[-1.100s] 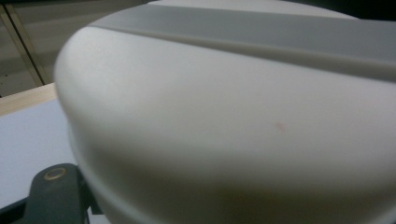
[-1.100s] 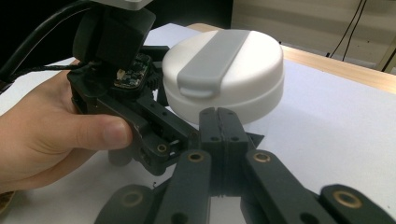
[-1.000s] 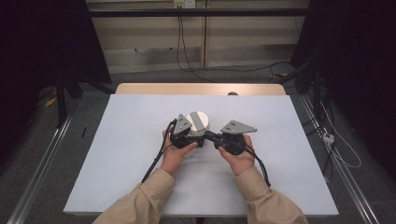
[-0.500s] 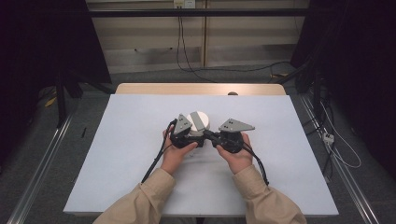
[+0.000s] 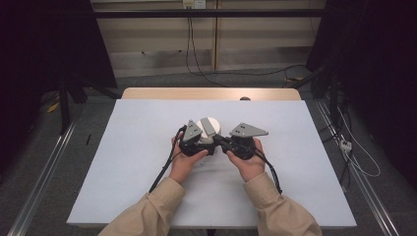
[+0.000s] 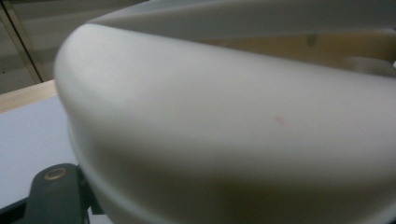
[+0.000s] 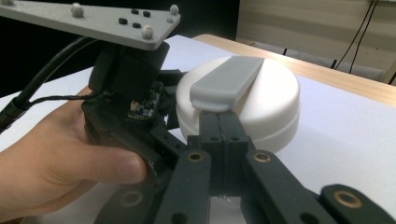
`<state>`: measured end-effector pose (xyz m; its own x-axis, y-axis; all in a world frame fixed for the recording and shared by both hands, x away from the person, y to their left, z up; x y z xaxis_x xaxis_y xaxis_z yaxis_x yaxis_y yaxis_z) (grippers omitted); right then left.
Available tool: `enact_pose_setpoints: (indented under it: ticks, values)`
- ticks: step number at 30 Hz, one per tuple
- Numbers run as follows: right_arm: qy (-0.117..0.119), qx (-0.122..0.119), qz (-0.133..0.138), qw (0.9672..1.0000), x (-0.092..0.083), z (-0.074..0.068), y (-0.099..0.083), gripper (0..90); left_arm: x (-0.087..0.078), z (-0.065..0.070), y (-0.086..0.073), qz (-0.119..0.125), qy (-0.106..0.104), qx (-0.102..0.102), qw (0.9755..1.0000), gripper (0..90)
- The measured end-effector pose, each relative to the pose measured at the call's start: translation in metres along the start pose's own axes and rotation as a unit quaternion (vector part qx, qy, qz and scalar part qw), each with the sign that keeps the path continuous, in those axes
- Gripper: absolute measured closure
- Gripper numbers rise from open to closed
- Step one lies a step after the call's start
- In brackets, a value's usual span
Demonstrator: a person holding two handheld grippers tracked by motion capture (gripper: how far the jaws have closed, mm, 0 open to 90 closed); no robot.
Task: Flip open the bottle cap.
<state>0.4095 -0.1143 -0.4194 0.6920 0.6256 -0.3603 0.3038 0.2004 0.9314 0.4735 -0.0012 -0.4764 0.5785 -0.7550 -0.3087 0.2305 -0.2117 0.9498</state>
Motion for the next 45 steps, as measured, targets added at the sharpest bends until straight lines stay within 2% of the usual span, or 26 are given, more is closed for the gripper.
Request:
enact_pose_setpoints:
  ticks: [16, 30, 45]
  values:
    - [-0.001, -0.011, 0.014, 0.9999, 0.007, -0.004, 0.019, 90.0, 0.000, 0.000, 0.000, 0.000, -0.001, 0.000, 1.0000, 18.4]
    - [-0.017, -0.014, 0.020, 0.9996, 0.014, 0.001, 0.033, 90.0, 0.000, 0.001, 0.000, 0.002, -0.001, -0.004, 1.0000, 18.4]
    - [-0.022, -0.019, 0.019, 0.9994, 0.022, 0.003, 0.041, 90.0, 0.000, 0.000, 0.000, 0.002, -0.001, -0.008, 1.0000, 18.4]
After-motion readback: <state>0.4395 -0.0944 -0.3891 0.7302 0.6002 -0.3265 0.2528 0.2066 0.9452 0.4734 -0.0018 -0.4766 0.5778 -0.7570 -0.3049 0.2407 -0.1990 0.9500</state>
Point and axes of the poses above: each handheld gripper's, and its own axes: x roughly forward along the jaws, y roughly out of its top, z roughly to its right, the point moved 5 cm from there along x, roughly forward along the jaws, and after that the axes turned 2 degrees about -x, right-handed, at the moved point
